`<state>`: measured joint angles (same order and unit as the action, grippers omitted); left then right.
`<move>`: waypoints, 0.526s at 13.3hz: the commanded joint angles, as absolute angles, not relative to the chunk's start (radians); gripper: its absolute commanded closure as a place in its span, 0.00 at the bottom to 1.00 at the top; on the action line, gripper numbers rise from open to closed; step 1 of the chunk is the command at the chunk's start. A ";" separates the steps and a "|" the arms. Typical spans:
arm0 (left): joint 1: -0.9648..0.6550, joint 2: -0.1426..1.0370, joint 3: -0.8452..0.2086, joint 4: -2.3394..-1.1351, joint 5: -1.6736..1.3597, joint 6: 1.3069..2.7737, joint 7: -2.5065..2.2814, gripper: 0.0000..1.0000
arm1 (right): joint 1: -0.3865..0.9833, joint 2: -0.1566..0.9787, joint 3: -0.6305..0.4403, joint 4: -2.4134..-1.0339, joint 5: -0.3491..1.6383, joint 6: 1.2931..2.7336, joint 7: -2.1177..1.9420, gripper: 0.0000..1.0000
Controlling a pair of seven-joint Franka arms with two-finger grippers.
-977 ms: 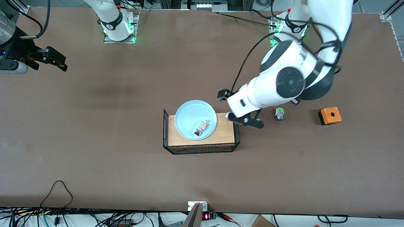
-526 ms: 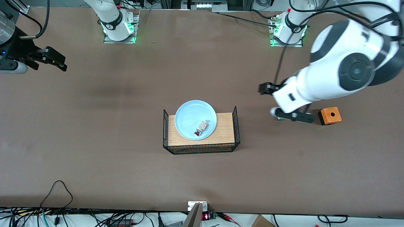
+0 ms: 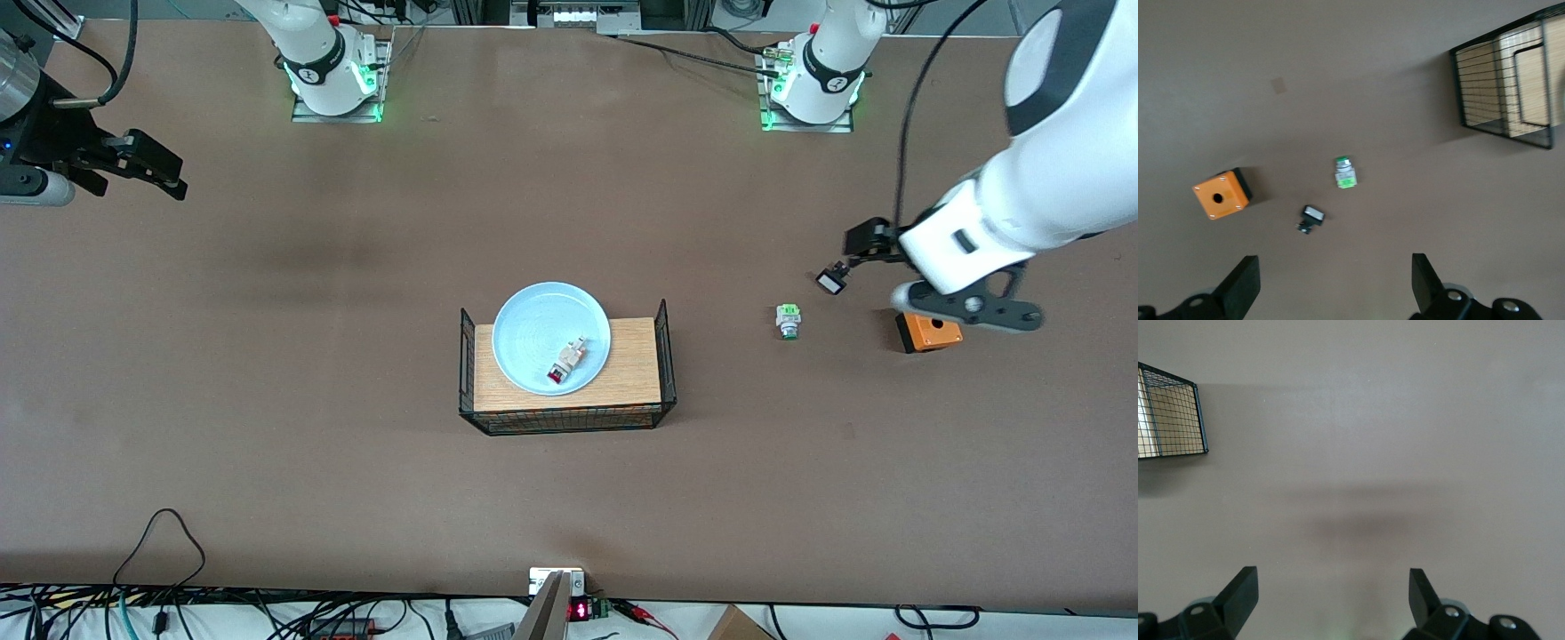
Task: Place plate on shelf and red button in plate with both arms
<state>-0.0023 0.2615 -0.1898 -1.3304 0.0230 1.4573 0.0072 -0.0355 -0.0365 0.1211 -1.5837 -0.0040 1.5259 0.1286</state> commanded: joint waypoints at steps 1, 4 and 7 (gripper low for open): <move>0.012 0.056 -0.088 -1.639 -0.008 1.657 0.092 0.00 | -0.032 -0.061 0.115 -1.605 0.000 1.532 0.143 0.00; 0.025 -0.018 -0.025 -1.723 -0.002 1.689 0.136 0.00 | -0.031 -0.061 0.115 -1.605 0.000 1.534 0.143 0.00; 0.025 -0.006 -0.026 -1.697 0.005 1.654 0.206 0.00 | -0.031 -0.061 0.115 -1.605 0.000 1.537 0.143 0.00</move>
